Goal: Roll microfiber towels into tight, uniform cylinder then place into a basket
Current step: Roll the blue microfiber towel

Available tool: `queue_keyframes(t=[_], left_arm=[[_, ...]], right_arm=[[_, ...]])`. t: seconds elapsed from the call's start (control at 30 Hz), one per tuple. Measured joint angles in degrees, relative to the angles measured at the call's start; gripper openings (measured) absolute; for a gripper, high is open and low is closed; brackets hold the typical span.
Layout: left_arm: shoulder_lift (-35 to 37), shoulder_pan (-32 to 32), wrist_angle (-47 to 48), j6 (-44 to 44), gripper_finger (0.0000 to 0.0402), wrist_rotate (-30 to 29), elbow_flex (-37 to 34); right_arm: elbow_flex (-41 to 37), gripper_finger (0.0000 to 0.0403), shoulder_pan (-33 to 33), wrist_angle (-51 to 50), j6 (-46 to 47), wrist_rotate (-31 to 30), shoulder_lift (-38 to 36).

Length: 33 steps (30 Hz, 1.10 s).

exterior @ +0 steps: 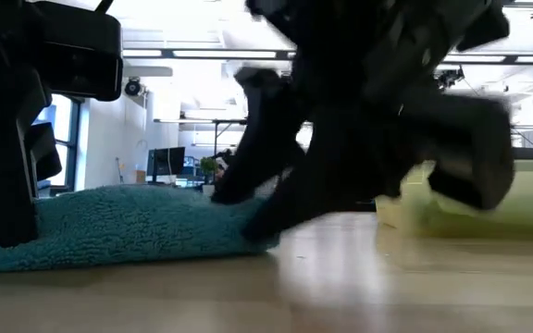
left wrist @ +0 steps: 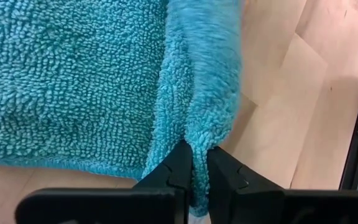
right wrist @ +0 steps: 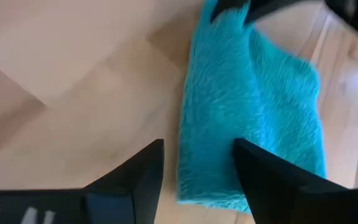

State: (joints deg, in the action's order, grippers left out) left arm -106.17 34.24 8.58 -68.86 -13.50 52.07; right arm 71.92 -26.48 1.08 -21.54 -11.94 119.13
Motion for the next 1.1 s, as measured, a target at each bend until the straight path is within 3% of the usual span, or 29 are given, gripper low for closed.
queue_keyframes(t=[0.2,0.37,0.53,0.77,0.97,1.1], left_arm=[[0.0,0.0,-0.8,0.0,0.0021,0.2,-0.1],[1.5,0.0,-1.1,-0.7,0.0022,0.0,-0.2],[4.4,0.0,0.9,1.0,0.0038,-0.2,-0.5],[8.1,0.0,10.2,1.6,0.0092,1.3,-0.4],[11.9,0.8,14.7,5.5,0.0126,3.7,-0.3],[14.2,2.5,13.5,12.3,0.0128,-4.2,-0.3]], right_arm=[[0.1,0.0194,2.2,0.3,1.4,1.3,1.7],[0.3,0.0176,4.2,-1.7,6.2,5.2,1.8],[0.4,0.0118,5.6,-3.7,9.4,6.6,1.8],[0.3,0.0012,6.3,-4.5,11.3,9.5,1.8],[0.2,0.0007,9.3,-4.5,21.5,21.8,1.8],[0.0,0.0006,11.9,-4.1,30.3,32.1,2.0]])
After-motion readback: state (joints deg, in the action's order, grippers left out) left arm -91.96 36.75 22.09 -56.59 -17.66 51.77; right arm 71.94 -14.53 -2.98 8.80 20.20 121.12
